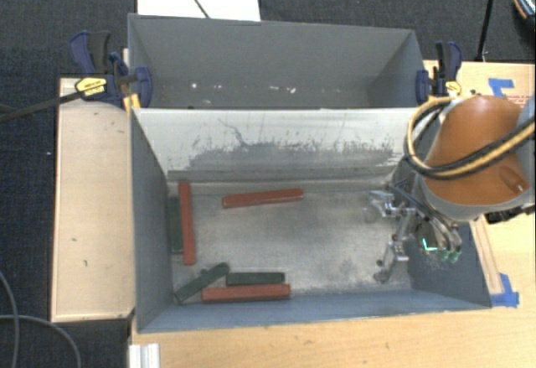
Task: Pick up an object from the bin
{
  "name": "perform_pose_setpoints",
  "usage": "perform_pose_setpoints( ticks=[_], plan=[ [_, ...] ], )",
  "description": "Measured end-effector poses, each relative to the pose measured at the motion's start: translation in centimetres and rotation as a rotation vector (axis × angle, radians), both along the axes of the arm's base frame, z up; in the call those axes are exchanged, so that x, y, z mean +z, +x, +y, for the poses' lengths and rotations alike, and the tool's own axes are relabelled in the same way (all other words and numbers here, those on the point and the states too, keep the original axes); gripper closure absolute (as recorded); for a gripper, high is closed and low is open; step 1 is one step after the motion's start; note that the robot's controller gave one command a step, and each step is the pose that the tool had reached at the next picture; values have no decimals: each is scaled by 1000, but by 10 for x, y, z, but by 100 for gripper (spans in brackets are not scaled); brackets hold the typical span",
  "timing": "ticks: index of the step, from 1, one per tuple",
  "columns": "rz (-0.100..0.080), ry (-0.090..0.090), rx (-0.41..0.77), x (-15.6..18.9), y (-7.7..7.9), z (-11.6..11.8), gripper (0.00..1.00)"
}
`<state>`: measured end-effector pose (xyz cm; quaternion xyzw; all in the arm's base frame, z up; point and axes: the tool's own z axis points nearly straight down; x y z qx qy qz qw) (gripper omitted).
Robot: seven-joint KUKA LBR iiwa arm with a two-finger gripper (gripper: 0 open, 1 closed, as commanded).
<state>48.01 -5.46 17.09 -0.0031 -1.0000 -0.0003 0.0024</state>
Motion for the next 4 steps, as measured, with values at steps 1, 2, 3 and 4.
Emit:
perform_pose_setpoints(
  ticks=[1,2,3,4],
  plan=[
    [-11,3,156,-1,20,88,0],
    [-9,2,124,-88,88,115,0],
    [-10,5,87,-101,109,182,0],
    [-9,1,85,-100,109,177,100]
  ],
)
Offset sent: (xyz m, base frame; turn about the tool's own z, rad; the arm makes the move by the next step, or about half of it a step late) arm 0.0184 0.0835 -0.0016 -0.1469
